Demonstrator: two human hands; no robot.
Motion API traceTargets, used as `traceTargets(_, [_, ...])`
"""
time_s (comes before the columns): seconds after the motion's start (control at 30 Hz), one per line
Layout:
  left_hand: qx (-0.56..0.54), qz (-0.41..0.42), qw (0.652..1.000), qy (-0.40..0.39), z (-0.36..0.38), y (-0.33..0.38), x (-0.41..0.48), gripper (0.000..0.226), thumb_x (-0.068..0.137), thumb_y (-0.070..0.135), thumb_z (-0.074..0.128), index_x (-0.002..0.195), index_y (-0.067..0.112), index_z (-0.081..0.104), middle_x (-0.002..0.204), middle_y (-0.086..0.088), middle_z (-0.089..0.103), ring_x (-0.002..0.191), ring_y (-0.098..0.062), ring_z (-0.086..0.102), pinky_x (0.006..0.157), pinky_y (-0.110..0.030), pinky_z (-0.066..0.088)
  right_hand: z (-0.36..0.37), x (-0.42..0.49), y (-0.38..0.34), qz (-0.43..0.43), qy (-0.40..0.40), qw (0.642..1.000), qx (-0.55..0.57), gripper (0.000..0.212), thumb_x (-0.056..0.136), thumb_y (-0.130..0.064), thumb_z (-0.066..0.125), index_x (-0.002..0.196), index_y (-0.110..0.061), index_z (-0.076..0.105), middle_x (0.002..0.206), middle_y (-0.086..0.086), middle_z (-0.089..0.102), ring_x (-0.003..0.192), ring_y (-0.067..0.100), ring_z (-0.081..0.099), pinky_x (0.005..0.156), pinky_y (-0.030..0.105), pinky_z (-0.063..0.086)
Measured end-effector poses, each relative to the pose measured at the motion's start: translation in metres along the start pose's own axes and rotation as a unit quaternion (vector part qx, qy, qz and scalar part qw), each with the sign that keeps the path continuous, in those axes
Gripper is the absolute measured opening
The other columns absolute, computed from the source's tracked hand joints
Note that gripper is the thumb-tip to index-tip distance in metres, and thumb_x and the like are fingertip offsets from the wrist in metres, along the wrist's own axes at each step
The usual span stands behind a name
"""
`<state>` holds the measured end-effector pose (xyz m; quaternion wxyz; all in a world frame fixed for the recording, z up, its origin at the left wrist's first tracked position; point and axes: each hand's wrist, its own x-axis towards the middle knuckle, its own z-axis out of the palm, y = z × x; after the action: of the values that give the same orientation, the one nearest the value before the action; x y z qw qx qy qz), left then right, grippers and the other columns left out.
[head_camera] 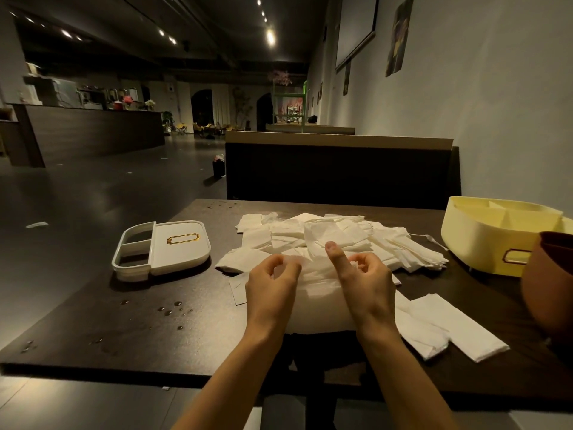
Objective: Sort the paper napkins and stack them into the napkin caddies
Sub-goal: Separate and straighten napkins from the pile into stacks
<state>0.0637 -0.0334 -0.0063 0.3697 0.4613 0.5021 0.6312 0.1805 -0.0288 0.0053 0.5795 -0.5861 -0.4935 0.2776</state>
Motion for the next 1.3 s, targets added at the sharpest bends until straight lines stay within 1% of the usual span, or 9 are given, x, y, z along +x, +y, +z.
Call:
traceTargets(0.1, [-0.003,-0.013,1.0,-0.01,0.0,0.002,0.0,0.014,0.086,0.017,0.056,0.079,0.021,0.068,0.086,-0.001,0.069,0.088,-0.025,0.064,0.078,-0.048,0.056,0.003,0.002,-0.001,-0.013,0.028,0.999,-0.025,0.04,0.078,-0.048,0.068,0.091,-0.012,0.057,0.09,0.003,0.059,0.085,0.019,0.055,0.069,0.028,0.041])
traceTargets(0.23, [-0.023,-0.019,0.999,-0.024,-0.001,0.003,0.0,0.015,0.075,0.029,0.056,0.079,0.021,0.069,0.086,-0.003,0.069,0.088,-0.026,0.065,0.075,-0.044,0.055,0.006,0.003,0.0,-0.019,0.043,0.998,-0.032,0.029,0.084,-0.036,0.064,0.098,-0.012,0.056,0.092,0.003,0.058,0.08,0.015,0.051,0.055,0.019,0.036])
traceTargets(0.4, [0.004,0.007,1.0,-0.019,0.003,0.005,-0.003,0.012,0.085,0.023,0.064,0.075,0.016,0.065,0.081,-0.005,0.069,0.083,-0.022,0.064,0.072,-0.04,0.053,0.014,0.002,-0.003,-0.034,0.053,0.997,-0.038,0.043,0.079,-0.054,0.063,0.096,-0.016,0.053,0.086,-0.001,0.055,0.081,0.015,0.052,0.063,0.025,0.039])
traceTargets(0.57, [0.016,-0.016,1.0,-0.019,0.001,0.005,-0.001,0.012,0.072,0.029,0.06,0.076,0.018,0.062,0.082,-0.005,0.067,0.084,-0.026,0.063,0.071,-0.043,0.053,0.012,0.006,0.0,-0.04,0.078,0.994,-0.069,0.021,0.082,-0.025,0.064,0.095,-0.01,0.056,0.087,0.001,0.057,0.078,0.016,0.05,0.067,0.024,0.033])
traceTargets(0.7, [0.0,-0.047,0.999,-0.021,-0.002,0.007,0.002,0.013,0.085,0.013,0.053,0.089,0.023,0.06,0.092,-0.009,0.065,0.084,-0.025,0.062,0.072,-0.041,0.054,0.008,0.008,0.002,-0.038,0.074,0.995,-0.049,0.014,0.086,-0.015,0.058,0.1,-0.01,0.056,0.092,0.0,0.056,0.084,0.015,0.051,0.07,0.023,0.036])
traceTargets(0.8, [-0.014,-0.069,0.997,-0.039,-0.003,0.01,0.003,0.022,0.088,0.006,0.047,0.093,0.022,0.061,0.093,-0.008,0.065,0.085,-0.026,0.064,0.075,-0.044,0.056,0.007,0.01,0.004,-0.03,0.067,0.996,-0.041,0.012,0.091,-0.014,0.054,0.102,-0.011,0.058,0.094,0.0,0.058,0.086,0.014,0.051,0.072,0.023,0.037])
traceTargets(1.0, [-0.083,-0.149,0.982,-0.085,-0.005,0.021,0.005,0.027,0.081,-0.011,0.047,0.088,0.008,0.065,0.084,-0.007,0.064,0.075,-0.021,0.062,0.066,-0.032,0.054,0.012,0.011,0.006,-0.037,0.058,0.996,-0.052,0.016,0.096,-0.024,0.05,0.101,-0.011,0.058,0.092,-0.002,0.055,0.085,0.01,0.05,0.071,0.022,0.039])
traceTargets(1.17, [-0.066,-0.155,0.978,-0.12,-0.013,0.018,0.009,0.035,0.082,-0.013,0.05,0.1,0.016,0.061,0.099,-0.011,0.064,0.088,-0.026,0.065,0.083,-0.045,0.055,0.013,0.012,0.008,-0.039,0.058,0.996,-0.06,0.017,0.097,-0.024,0.049,0.101,-0.011,0.059,0.091,-0.001,0.056,0.083,0.012,0.051,0.07,0.022,0.038])
traceTargets(1.3, [-0.026,-0.152,0.974,-0.167,-0.019,0.013,0.014,0.047,0.076,-0.022,0.055,0.106,0.014,0.059,0.103,-0.011,0.064,0.092,-0.025,0.065,0.077,-0.038,0.058,0.012,0.012,0.008,-0.04,0.058,0.996,-0.06,0.019,0.097,-0.022,0.047,0.106,-0.009,0.06,0.097,0.004,0.06,0.084,0.012,0.05,0.072,0.021,0.037])
